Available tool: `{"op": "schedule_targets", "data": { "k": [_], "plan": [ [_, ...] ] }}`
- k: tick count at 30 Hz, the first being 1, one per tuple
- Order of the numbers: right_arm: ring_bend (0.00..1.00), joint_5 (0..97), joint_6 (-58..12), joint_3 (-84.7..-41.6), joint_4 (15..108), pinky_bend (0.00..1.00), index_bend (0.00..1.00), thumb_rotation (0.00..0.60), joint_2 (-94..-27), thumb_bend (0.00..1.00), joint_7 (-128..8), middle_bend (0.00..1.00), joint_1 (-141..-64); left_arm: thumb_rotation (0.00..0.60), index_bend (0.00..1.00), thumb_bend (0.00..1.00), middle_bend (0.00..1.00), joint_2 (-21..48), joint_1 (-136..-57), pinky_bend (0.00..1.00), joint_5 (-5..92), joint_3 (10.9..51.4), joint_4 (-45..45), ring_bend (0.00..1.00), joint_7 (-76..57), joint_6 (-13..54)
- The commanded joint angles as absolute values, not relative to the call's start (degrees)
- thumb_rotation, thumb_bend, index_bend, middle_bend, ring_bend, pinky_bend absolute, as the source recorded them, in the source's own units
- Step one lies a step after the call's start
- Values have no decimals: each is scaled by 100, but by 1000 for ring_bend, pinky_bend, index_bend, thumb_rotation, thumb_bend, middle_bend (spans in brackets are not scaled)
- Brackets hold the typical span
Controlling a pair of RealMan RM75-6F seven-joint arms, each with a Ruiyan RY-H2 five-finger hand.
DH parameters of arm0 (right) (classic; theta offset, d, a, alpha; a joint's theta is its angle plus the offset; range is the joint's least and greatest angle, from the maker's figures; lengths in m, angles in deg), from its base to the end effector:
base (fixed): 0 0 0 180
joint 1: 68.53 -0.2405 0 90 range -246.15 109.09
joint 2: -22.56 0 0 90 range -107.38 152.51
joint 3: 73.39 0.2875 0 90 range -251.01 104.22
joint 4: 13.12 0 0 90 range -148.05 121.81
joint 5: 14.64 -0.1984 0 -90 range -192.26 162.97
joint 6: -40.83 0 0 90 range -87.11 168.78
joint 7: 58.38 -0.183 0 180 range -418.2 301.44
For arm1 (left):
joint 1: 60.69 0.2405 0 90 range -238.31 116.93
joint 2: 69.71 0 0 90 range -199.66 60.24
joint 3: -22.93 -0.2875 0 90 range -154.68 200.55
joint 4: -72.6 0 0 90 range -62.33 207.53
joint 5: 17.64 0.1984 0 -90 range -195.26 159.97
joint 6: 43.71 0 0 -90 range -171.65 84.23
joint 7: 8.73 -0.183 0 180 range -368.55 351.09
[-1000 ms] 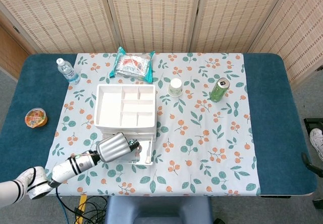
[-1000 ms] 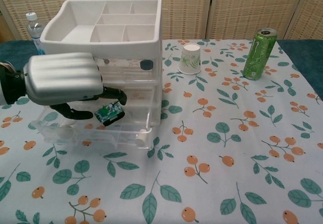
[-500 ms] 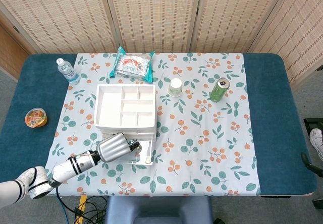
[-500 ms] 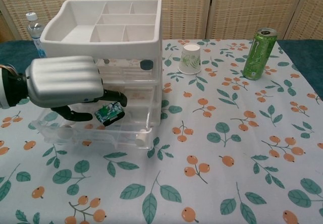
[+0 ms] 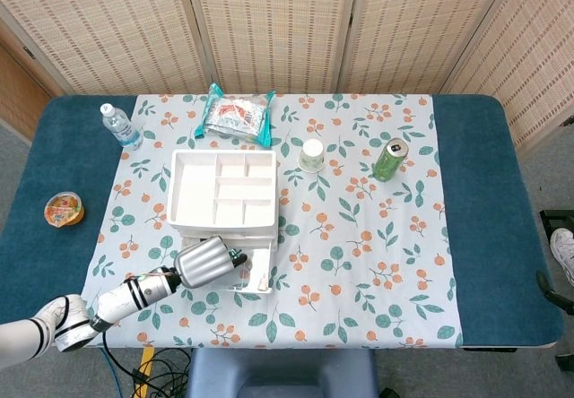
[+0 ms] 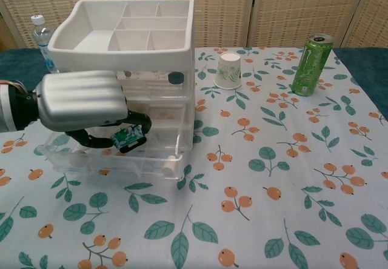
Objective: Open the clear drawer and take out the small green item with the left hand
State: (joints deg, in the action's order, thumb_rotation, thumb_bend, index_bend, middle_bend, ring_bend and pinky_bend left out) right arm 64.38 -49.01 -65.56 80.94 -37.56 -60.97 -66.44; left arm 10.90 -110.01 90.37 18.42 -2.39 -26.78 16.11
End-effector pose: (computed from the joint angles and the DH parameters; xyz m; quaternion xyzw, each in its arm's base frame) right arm -0.3614 -0.1923 0.2427 0.4979 -0.3922 0.3859 0.6703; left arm -0.1390 0.3564 -0.0080 -0.9009 0.0595 -0.3166 0.2909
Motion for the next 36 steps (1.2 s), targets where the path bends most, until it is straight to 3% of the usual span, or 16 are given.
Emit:
{"op": "schedule_targets", "data": {
  "k": [1,11,36],
  "plan": [
    [26,6437,-4903,-6558,8096,57,0,600,-3757,339,-6098,0,-6640,600,392,296,926,1122,-11014,1000,9056,1829,-194,956,-2617,1642],
    [25,6428,-4935,-6542,8097,57,0,600,-3737,339,-6113,0,-6625,600,467,296,928,1206,-11003,1000,9070,1832,-65,958,-2431,1820],
    [27,6478,-4856,-6532,8083,57,0,600,-3787,339,-6128,0,-6704,600,455,296,928,359,-10311,1000,8961,1878,-1008,957,-2469,2912]
  ]
}}
